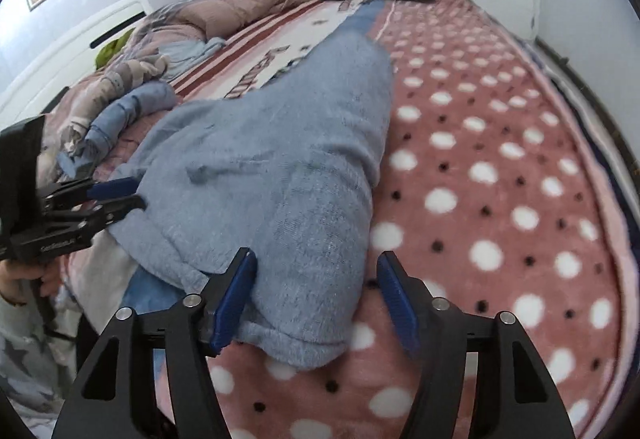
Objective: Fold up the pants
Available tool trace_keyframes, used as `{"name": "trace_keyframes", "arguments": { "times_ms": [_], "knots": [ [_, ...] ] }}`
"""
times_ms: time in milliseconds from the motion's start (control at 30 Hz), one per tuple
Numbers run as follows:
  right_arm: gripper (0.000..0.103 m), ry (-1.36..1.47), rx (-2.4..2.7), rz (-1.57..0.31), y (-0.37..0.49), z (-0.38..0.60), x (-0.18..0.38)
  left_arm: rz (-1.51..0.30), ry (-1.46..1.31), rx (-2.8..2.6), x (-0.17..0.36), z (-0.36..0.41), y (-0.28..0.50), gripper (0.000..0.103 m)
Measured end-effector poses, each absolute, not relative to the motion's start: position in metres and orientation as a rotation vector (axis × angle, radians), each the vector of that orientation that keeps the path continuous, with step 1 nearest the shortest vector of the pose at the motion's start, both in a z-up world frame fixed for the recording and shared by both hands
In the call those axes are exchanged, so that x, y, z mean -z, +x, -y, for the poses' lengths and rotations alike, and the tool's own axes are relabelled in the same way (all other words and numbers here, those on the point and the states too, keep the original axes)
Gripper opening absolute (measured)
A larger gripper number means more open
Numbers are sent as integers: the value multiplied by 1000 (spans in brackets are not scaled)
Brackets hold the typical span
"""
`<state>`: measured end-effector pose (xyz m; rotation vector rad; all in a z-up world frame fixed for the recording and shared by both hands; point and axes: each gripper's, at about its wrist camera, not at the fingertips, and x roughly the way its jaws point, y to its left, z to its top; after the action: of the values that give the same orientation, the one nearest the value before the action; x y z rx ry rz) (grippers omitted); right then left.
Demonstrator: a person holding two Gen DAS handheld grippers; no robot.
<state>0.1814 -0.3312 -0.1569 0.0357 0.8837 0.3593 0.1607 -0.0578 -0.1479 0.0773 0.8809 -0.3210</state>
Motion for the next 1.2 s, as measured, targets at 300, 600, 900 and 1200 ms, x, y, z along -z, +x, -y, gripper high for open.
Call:
{"name": "trace_keyframes", "arguments": {
  "times_ms": [300,600,900,1200],
  "knots": [
    [58,-107,-471,-700,166,276,106,-953,-148,328,149,38,219,44],
    [58,-230,-614,-820,162,239,158,-1017,-186,365,163,45,240,30],
    [57,-258,-656,-768,147,237,146,-920,-111,373,131,60,251,4],
    [58,-157,-671,-816,185,243,138,-956,-10,308,141,59,300,9]
  ]
}}
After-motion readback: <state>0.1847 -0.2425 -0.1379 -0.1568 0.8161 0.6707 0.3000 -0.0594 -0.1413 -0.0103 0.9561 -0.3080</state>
